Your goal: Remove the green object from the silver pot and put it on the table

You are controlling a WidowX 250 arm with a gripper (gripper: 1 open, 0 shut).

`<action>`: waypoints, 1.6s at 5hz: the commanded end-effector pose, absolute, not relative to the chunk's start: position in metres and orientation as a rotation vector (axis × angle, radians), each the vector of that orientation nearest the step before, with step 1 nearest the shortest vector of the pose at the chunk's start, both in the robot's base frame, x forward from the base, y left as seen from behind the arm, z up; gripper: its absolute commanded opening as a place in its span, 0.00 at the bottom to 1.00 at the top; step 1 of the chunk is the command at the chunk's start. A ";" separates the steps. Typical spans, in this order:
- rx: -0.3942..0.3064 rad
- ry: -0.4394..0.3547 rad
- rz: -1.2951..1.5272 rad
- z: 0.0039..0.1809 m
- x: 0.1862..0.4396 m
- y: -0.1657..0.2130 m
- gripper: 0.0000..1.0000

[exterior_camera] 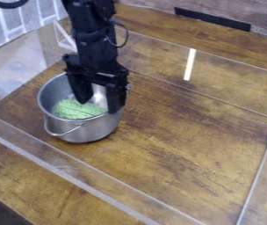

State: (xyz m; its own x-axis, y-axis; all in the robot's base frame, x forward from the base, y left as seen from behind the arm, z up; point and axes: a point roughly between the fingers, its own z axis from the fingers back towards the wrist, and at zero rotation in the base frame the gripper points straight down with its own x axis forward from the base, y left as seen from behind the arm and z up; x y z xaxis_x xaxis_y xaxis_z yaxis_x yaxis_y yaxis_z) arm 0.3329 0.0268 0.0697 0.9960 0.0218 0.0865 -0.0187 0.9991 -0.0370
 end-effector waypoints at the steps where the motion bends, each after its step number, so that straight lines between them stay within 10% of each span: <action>1: -0.031 -0.136 0.009 0.081 0.341 0.035 1.00; 6: -0.063 -0.127 -0.023 0.091 0.337 0.041 1.00; 7: -0.065 -0.122 -0.059 0.095 0.341 0.045 0.00; 8: -0.065 -0.119 -0.098 0.102 0.345 0.049 0.00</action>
